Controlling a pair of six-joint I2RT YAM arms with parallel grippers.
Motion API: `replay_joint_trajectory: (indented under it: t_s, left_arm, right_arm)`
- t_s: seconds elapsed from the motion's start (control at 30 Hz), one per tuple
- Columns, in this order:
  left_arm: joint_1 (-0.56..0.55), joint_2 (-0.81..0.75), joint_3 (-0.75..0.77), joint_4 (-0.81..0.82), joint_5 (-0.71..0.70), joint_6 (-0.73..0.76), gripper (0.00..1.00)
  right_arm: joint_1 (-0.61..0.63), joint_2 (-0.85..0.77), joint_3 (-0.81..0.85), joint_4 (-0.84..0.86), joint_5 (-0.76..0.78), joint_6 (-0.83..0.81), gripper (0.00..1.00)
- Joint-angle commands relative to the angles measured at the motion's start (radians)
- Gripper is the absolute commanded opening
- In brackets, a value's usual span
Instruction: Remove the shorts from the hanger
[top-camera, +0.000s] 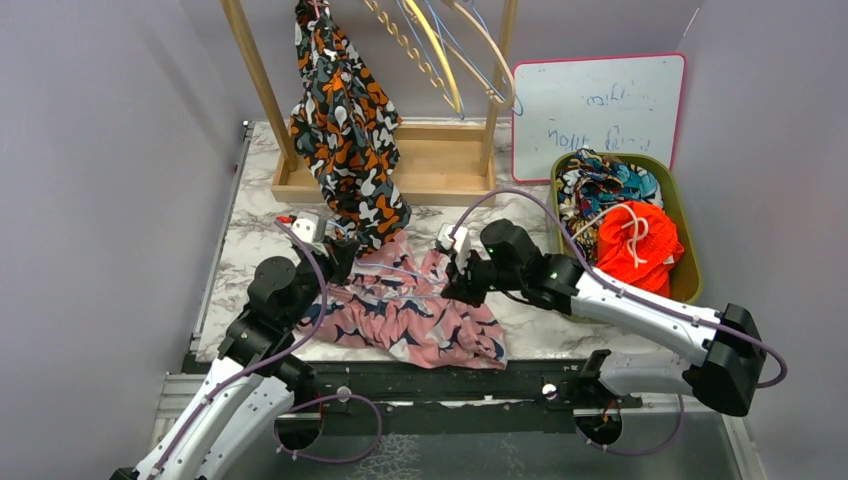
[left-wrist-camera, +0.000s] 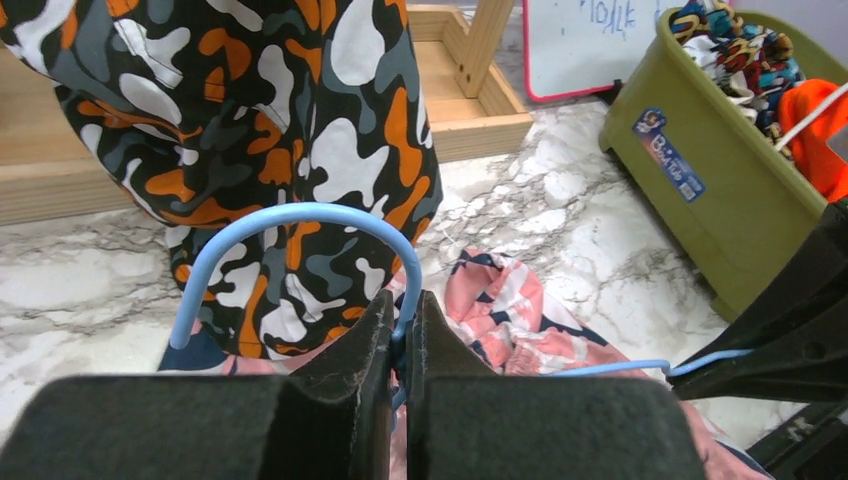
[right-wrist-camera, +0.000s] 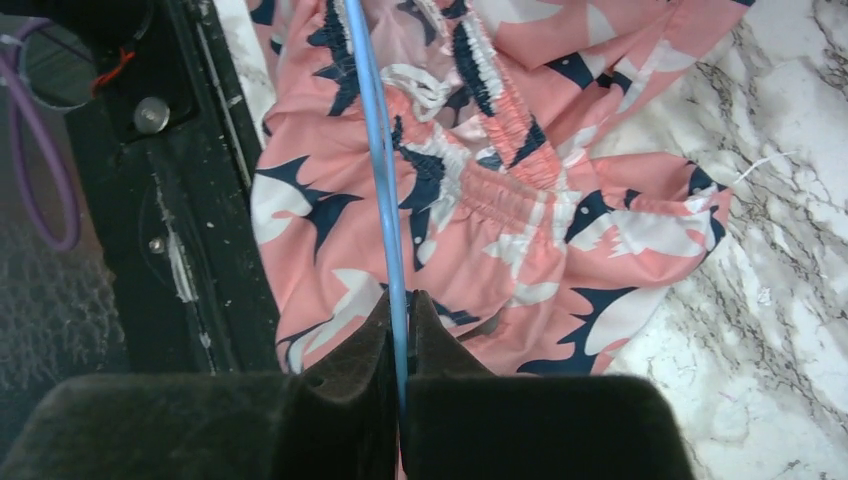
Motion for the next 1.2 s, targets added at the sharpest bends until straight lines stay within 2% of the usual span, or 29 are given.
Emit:
replay_joint_trajectory:
  t_s: [0.0,0.07,0.13,0.23,0.33,0.5,0.6,0.7,0.97,1.17]
  left_arm:
    - [0.006,-0.008,-0.008,0.034,-0.013,0.001,0.19]
    - [0.006,-0.006,-0.006,0.035,-0.006,0.002,0.40]
    - [0.006,-0.005,-0.005,0.034,0.015,0.009,0.56]
    - [0.005,-0.008,-0.002,0.040,0.040,0.016,0.71]
    - [0.006,-0.023,0.003,0.041,0.042,0.021,0.80]
    - [0.006,-0.083,-0.009,0.061,0.023,0.024,0.89]
    - [0.005,-0.124,-0.019,0.074,0.012,0.026,0.95]
    - [0.005,-0.161,-0.031,0.088,0.004,0.026,0.99]
    - [0.005,-0.141,-0.026,0.069,-0.023,0.024,0.99]
    - [0.005,-0.110,-0.020,0.061,-0.020,0.023,0.99]
  right_arm:
    - [-0.003,-0.094,-0.042,0.014,0.057,0.020,0.01]
    - [-0.004,-0.146,-0.074,0.024,0.068,0.049,0.01]
    - [-0.003,-0.201,-0.096,0.016,0.068,0.081,0.01]
    - [-0.003,-0.269,-0.101,-0.046,0.097,0.153,0.01]
    - [-0.003,-0.321,-0.090,-0.121,0.118,0.219,0.01]
    - [-0.003,-0.420,-0.050,-0.270,0.180,0.312,0.01]
    - [-0.003,-0.509,-0.064,-0.262,0.235,0.336,0.01]
    - [-0.003,-0.574,-0.045,-0.284,0.354,0.363,0.01]
    - [-0.003,-0.655,0.042,-0.328,0.561,0.323,0.01]
    - [-0.003,-0.617,0.069,-0.211,0.490,0.230,0.01]
